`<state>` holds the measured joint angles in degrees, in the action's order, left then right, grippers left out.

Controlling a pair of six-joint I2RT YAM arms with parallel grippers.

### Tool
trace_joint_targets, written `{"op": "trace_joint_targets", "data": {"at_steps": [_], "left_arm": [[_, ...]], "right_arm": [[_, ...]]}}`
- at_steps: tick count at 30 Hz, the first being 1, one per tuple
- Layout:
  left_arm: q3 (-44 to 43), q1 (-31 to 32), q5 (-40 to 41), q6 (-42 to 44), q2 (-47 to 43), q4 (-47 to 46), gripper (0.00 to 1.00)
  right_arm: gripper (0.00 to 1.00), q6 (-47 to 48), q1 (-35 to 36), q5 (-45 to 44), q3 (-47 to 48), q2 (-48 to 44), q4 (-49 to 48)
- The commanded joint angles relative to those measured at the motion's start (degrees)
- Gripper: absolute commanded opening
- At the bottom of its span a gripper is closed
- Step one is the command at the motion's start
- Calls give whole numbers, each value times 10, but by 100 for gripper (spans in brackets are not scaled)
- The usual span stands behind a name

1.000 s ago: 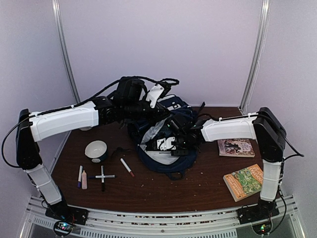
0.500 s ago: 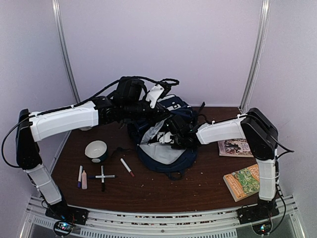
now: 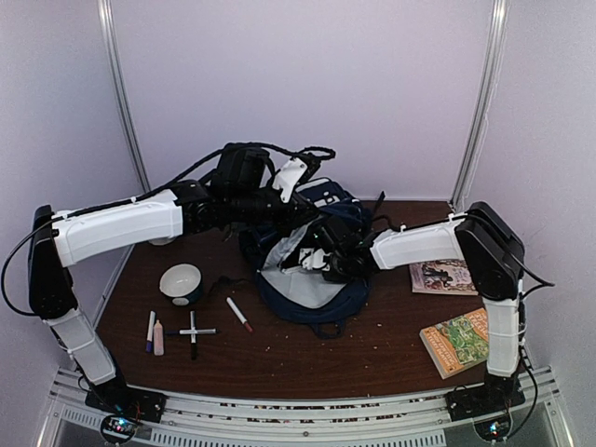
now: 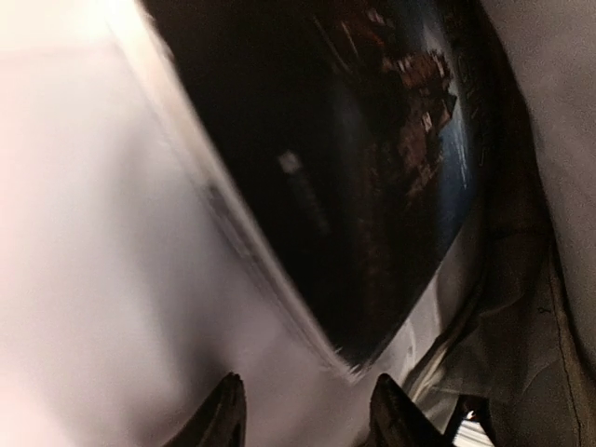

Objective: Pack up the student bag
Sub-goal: Move the book to the largest pocket of the bag.

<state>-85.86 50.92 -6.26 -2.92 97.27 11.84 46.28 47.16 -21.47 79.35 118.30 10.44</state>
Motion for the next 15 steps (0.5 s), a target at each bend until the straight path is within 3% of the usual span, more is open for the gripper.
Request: {"op": "trace_joint_targets", "data": {"at_steps": [1,6,11,15], "left_arm": [[-10,-14,-11,14,-39,-52,0],[0,-34,-27,-5,-21,-56,0],[28,-47,-43,-21,0,-71,0],[39,-48,-58,-34,18,-57,0]], "right_arm": [[49,-91,41,32,-10,-84,73],[53,-170,47,117,-26,-152,171],[53,-159,46,264,-104,-228,290],[53,-151,35,247,-197,-306,324]]}}
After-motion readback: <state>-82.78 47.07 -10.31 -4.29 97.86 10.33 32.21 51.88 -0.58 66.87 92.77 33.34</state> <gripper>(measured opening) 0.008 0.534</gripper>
